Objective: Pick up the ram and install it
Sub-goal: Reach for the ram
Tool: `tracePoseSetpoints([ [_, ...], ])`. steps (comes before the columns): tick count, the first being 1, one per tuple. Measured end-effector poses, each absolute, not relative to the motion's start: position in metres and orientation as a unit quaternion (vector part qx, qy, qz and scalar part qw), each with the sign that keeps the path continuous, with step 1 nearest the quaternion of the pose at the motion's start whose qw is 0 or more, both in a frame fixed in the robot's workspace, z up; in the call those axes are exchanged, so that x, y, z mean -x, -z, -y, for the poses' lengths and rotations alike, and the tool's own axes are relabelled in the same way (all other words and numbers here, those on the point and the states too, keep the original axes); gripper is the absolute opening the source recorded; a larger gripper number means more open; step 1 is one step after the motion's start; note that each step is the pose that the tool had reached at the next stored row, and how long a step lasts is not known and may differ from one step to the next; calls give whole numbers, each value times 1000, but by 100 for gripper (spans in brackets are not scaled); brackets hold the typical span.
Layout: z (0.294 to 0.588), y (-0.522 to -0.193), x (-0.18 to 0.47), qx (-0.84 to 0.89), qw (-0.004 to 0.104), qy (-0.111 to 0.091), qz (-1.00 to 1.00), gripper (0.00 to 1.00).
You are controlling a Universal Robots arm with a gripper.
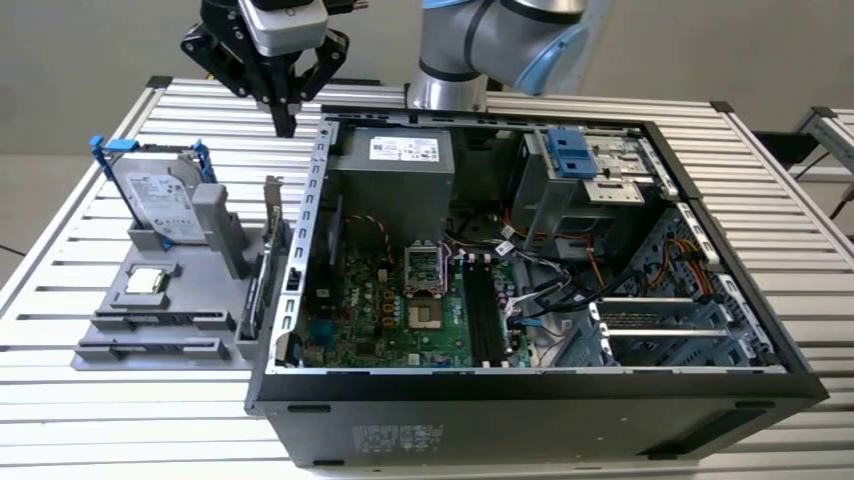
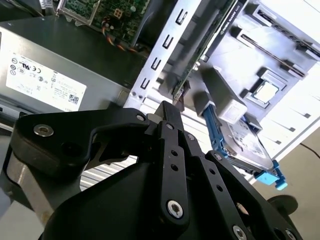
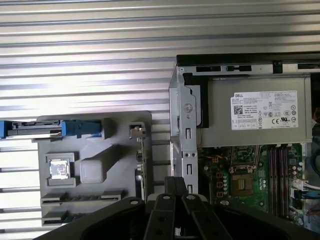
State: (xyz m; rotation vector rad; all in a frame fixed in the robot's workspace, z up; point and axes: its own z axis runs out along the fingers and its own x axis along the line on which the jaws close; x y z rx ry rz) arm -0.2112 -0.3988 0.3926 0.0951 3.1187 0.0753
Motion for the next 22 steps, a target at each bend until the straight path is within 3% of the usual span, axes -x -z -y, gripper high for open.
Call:
tracePoseSetpoints([
  [22,399,-393,232,-29,10,-24,-999,0],
])
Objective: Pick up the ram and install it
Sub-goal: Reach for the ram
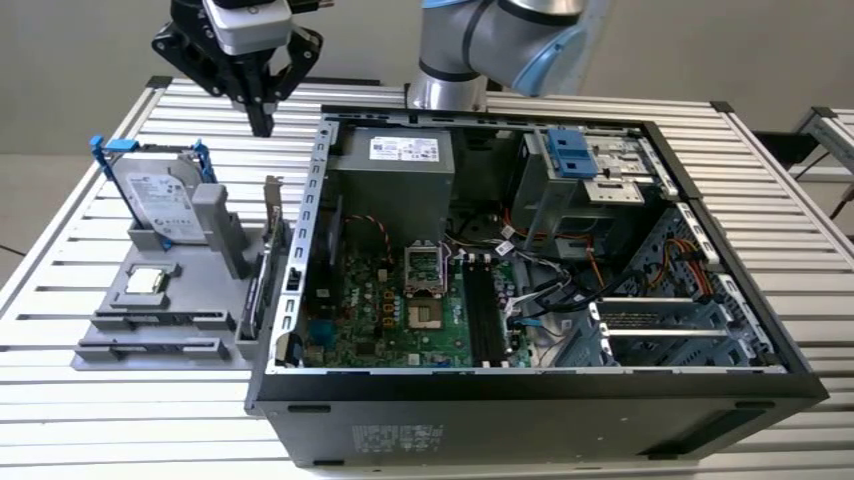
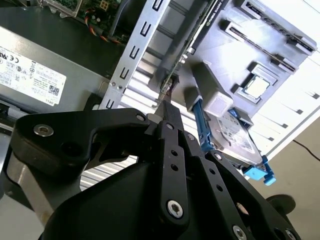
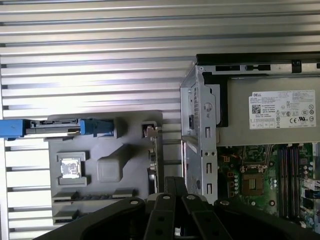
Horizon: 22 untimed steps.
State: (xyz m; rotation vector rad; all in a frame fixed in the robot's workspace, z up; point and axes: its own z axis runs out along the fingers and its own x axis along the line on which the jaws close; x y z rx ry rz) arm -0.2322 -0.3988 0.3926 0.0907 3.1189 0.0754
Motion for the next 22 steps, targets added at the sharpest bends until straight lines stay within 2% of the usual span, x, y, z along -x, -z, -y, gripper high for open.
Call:
tracePoseSetpoints([
  [22,399,-393,253,-28,10,-24,-999,0],
])
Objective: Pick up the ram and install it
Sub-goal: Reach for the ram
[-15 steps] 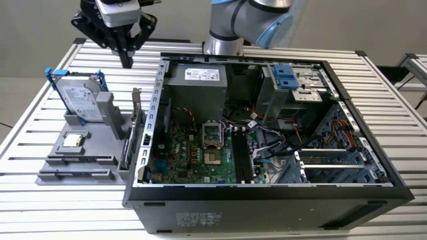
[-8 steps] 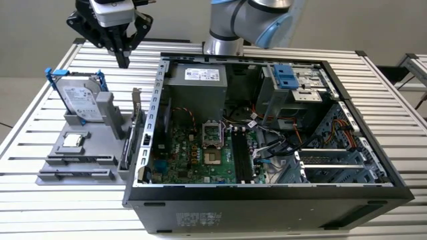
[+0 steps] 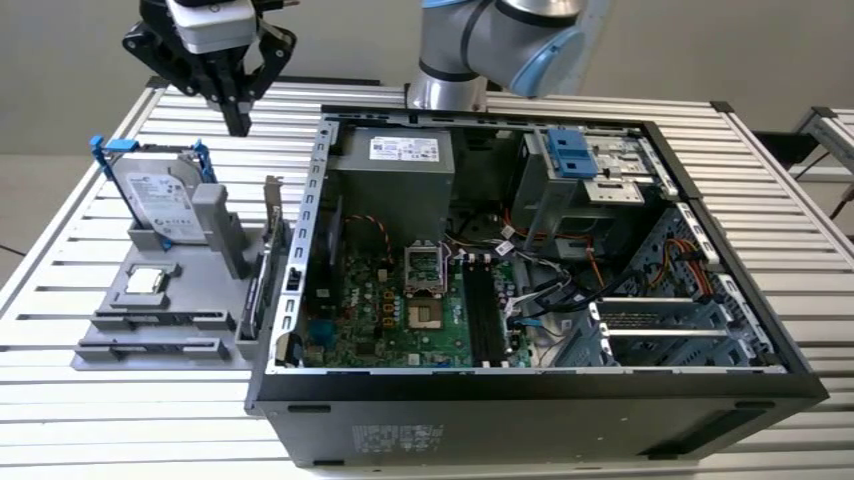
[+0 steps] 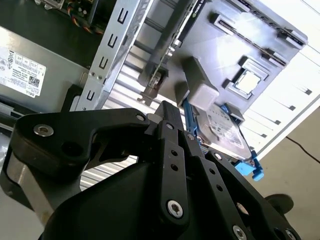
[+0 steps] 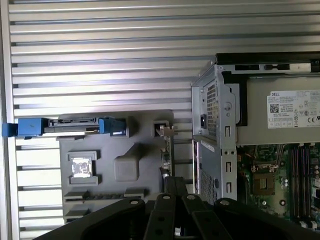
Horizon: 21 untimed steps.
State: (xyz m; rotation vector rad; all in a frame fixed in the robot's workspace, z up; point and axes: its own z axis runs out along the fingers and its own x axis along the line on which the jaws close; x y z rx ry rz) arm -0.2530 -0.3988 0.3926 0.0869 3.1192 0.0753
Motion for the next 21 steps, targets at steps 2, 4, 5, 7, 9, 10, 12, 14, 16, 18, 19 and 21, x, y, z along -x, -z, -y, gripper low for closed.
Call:
tracePoseSetpoints([
  [2,399,-393,255,-28,10,-24,-999,0],
  [4,399,-393,257,-28,10,-24,-999,0],
  [5,399,-393,258,-28,10,-24,-999,0],
  [7,399,-393,260,-27,10,-24,-999,0],
  [9,399,-393,262,-27,10,-24,-999,0],
  [10,399,-393,262,-27,10,-24,-999,0],
  [12,399,-393,264,-27,10,-24,-999,0],
  [14,399,-393,266,-27,10,-24,-999,0],
  [16,399,-393,268,-27,10,-24,-999,0],
  [18,399,-393,270,-27,10,-24,-999,0],
  [19,399,-393,271,-27,10,-24,-999,0],
  [21,399,-393,273,-27,10,-24,-999,0],
])
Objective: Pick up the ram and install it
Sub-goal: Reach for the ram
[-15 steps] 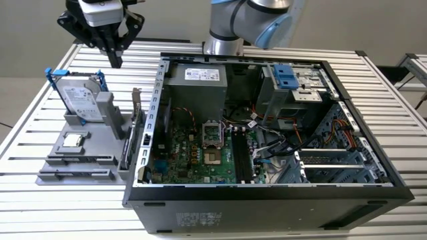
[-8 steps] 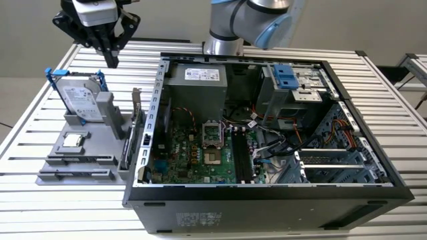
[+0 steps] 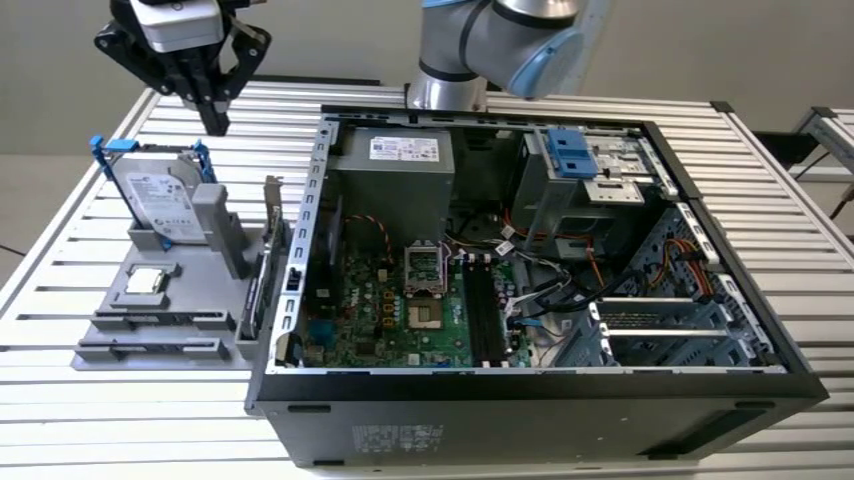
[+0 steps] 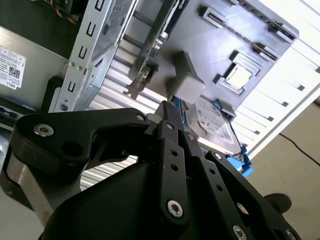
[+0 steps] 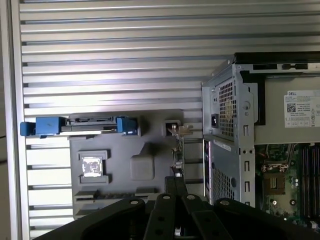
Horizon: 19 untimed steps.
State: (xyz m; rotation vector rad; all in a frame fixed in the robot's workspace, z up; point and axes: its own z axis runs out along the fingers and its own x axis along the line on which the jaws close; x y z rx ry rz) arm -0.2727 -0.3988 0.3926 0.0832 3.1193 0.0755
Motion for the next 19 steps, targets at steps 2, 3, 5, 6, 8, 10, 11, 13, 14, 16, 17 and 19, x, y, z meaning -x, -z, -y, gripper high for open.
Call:
tracePoseSetpoints([
  [2,399,-393,275,-27,10,-24,-999,0],
  [3,399,-393,276,-27,10,-24,-999,0],
  [5,399,-393,277,-26,10,-24,-999,0],
  [6,399,-393,278,-26,10,-24,-999,0],
  [8,399,-393,280,-26,10,-24,-999,0],
  [10,399,-393,282,-26,10,-24,-999,0],
  [11,399,-393,283,-26,10,-24,-999,0],
  [13,399,-393,285,-26,10,-24,-999,0],
  [14,399,-393,286,-26,10,-24,-999,0],
  [16,399,-393,288,-26,10,-24,-999,0],
  [17,399,-393,289,-26,10,-24,-999,0],
  [19,399,-393,291,-26,10,-24,-999,0],
])
